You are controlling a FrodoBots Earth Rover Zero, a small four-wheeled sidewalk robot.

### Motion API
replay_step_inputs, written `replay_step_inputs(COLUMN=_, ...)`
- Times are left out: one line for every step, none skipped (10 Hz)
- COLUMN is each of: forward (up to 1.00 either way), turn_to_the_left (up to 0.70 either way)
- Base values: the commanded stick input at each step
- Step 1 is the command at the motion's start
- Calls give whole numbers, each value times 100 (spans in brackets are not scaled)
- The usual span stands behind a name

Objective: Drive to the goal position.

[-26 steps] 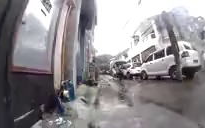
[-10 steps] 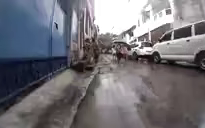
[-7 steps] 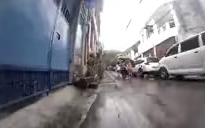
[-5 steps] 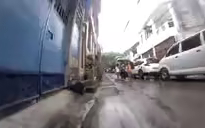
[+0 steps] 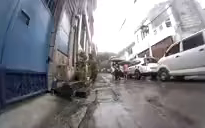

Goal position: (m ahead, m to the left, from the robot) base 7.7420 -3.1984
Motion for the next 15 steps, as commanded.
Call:
replay_step_inputs(forward=99, turn_to_the_left=0)
replay_step_inputs(forward=99, turn_to_the_left=0)
replay_step_inputs(forward=99, turn_to_the_left=0)
replay_step_inputs(forward=99, turn_to_the_left=0)
replay_step_inputs(forward=99, turn_to_the_left=0)
replay_step_inputs(forward=26, turn_to_the_left=0)
replay_step_inputs(forward=0, turn_to_the_left=0)
replay_step_inputs(forward=0, turn_to_the_left=0)
replay_step_inputs(forward=0, turn_to_the_left=0)
replay_step_inputs(forward=0, turn_to_the_left=0)
replay_step_inputs(forward=0, turn_to_the_left=0)
replay_step_inputs(forward=0, turn_to_the_left=0)
replay_step_inputs(forward=0, turn_to_the_left=0)
replay_step_inputs(forward=0, turn_to_the_left=0)
replay_step_inputs(forward=0, turn_to_the_left=0)
